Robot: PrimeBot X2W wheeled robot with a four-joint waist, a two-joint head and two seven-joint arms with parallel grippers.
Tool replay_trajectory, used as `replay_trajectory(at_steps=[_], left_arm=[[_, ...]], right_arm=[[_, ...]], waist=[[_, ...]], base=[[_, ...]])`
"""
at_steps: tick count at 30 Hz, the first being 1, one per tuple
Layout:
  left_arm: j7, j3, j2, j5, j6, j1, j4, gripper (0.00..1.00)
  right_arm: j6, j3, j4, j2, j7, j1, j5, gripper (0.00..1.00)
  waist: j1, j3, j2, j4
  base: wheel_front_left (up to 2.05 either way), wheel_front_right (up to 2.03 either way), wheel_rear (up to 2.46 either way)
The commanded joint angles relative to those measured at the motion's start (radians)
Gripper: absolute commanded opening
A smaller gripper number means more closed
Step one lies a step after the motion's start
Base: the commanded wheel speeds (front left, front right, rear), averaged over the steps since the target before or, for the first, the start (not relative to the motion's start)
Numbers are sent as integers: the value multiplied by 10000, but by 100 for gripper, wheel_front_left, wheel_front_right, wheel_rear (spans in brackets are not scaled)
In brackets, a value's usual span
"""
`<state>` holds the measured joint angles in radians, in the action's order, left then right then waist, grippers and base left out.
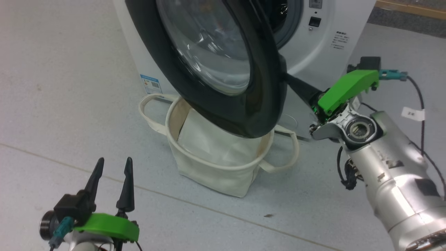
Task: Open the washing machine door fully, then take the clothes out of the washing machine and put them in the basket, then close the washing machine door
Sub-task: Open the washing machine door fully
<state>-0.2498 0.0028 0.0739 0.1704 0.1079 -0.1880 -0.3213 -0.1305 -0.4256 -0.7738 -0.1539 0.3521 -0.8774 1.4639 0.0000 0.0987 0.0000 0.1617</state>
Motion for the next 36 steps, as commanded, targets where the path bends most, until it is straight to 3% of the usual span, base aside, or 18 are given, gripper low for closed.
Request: replay_trajectory(at_steps=[1, 21, 36], left_arm=[[-120, 367, 264, -36, 57, -283, 297, 100], [-120, 409, 386, -1, 78, -453, 20, 100], [-120, 357, 540, 21, 78, -388, -285, 100]], right_arm=[[-2, -191, 372, 379, 73, -37, 78, 0], [-2, -1725, 1689, 1018, -46, 1125, 774, 0], [-2, -4621, 2587, 1035, -1311, 1235, 3039, 0]], waist=[[0, 4, 0, -31], [0, -340, 0, -27], [0, -722, 0, 272]], base=[[0, 0, 0], [0, 0, 0], [0, 0, 0]])
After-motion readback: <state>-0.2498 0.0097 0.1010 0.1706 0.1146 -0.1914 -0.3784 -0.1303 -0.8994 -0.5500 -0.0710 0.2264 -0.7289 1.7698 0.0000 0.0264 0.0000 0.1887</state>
